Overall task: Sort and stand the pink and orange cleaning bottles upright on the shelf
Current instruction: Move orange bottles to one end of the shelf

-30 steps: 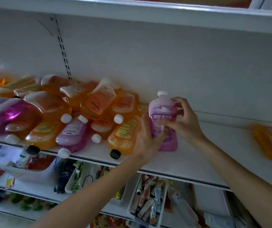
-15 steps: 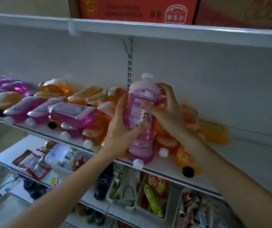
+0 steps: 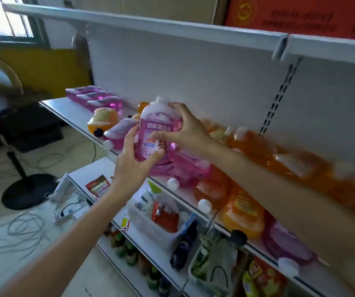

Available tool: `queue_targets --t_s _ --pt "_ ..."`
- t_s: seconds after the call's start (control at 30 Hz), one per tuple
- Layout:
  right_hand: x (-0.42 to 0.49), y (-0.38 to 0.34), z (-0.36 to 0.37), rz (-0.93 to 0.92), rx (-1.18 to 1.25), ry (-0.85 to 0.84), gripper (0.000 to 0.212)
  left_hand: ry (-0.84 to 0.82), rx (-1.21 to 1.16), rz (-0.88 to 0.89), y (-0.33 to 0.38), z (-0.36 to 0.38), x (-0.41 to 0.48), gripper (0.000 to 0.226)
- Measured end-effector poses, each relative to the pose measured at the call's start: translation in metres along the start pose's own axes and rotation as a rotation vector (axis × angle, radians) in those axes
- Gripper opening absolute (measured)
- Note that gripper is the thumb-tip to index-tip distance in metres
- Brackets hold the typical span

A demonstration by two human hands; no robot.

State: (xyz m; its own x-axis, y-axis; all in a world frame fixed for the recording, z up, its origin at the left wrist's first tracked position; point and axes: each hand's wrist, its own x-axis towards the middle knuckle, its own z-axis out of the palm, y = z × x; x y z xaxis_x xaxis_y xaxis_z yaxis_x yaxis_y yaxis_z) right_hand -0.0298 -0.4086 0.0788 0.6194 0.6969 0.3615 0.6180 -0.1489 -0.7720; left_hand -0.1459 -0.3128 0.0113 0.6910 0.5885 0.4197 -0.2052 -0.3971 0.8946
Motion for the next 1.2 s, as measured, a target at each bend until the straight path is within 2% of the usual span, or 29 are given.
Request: queue_targets --t_s 0.2,0.33,0.47,0.7,0.83,0.9,1.0,1.1,1.17,1.2 --pt "0.095 0.006 0.046 -0.037 -0.009 0.002 0.079 -0.082 -0.074 0.01 -0.045 -0.046 0.085 0.09" --pt "0.155 0.008 0.071 -0.044 0.019 0.011 0.081 -0.154 -0.123 -0.018 -0.066 -0.077 0.145 0.075" --pt "0.201 0.011 0.105 -0.044 0.026 -0.014 0.081 -0.169 -0.053 -0.07 -0.095 -0.111 0.187 0.064" --pt "0.246 0.029 0.129 0.013 0.043 0.038 0.075 -0.272 -0.106 -0.052 -0.138 -0.13 0.242 0.067" --pt "0.255 0.046 0.135 0.066 0.013 0.112 0.073 -0.378 -0.011 -0.032 -0.165 -0.128 0.276 0.077" --pt "0.26 0.054 0.143 0.096 -0.043 0.148 0.076 -0.441 0.014 -0.029 -0.182 -0.13 0.292 0.076" --pt "0.275 0.063 0.153 0.125 -0.117 0.256 0.078 -0.473 0.069 0.052 -0.197 -0.132 0.319 0.077" --pt "0.295 0.068 0.165 0.146 -0.194 0.317 0.079 -0.637 0.094 0.123 -0.208 -0.143 0.345 0.073" --pt "0.309 0.073 0.171 0.164 -0.255 0.338 0.081 -0.742 0.275 0.251 -0.222 -0.154 0.353 0.064" --pt "0.316 0.076 0.172 0.181 -0.277 0.356 0.081 -0.741 0.386 0.345 -0.23 -0.16 0.354 0.061"
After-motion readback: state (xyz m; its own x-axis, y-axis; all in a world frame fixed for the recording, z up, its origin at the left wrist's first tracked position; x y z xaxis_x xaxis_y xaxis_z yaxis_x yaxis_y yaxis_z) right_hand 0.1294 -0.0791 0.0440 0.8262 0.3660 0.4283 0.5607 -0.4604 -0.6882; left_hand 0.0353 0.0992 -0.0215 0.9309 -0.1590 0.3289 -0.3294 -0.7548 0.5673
